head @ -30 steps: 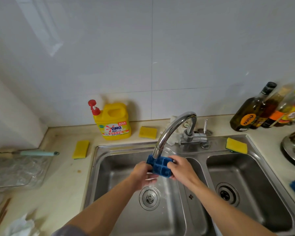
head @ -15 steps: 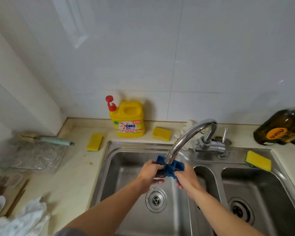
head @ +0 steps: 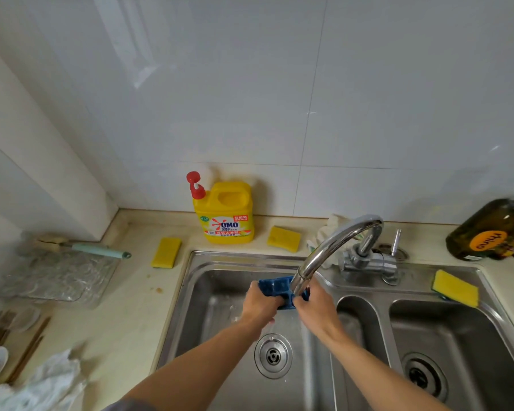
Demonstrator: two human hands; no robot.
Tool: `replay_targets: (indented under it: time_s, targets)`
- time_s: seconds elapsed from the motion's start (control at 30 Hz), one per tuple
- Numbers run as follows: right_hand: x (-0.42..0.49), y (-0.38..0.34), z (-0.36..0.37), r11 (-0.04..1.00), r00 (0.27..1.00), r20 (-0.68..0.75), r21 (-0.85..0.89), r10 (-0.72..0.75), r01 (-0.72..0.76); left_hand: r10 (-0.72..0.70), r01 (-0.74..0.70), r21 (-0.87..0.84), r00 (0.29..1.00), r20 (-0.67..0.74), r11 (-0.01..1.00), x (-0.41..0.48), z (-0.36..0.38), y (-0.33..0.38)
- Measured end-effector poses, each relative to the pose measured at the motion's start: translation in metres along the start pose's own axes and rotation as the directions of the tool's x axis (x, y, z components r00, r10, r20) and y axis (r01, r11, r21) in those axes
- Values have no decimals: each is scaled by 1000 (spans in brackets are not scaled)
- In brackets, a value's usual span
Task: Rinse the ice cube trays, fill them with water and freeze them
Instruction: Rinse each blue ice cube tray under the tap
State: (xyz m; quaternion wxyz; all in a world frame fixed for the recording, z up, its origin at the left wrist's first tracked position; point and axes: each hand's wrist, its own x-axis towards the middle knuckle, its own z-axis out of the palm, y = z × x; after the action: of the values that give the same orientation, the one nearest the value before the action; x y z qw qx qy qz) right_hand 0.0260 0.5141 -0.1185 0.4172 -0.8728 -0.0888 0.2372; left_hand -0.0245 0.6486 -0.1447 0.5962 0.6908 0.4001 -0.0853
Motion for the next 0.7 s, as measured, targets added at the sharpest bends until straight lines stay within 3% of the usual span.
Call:
replay_targets:
  time_s: [0.13,0.23,0.37,0.5,0.63,0.7]
  targets:
    - [2,1,-2,974,985,135,184,108,-132,73,-61,135,994,-84,989,3,-8,-5]
    - [3,2,2,945,977,150,268,148,-185,83,-74,170,996,-45,983,5,-10,-8]
    - [-1,3,4,952,980,146,255,136,-170,19,-33,186,997,75,982,6,-12,-7]
    - [-4,4,4,959,973,189,223,133,-174,46,-47,295,999,11,954,6,-16,-3]
    - [-1,8,-3,894,956,120,339,267,-292,123,-148,138,977,175,979,8,-17,-5]
    - [-1,11,-9,866,937,100,360,336,-349,57,-64,24,972,228,998,5,-20,-1]
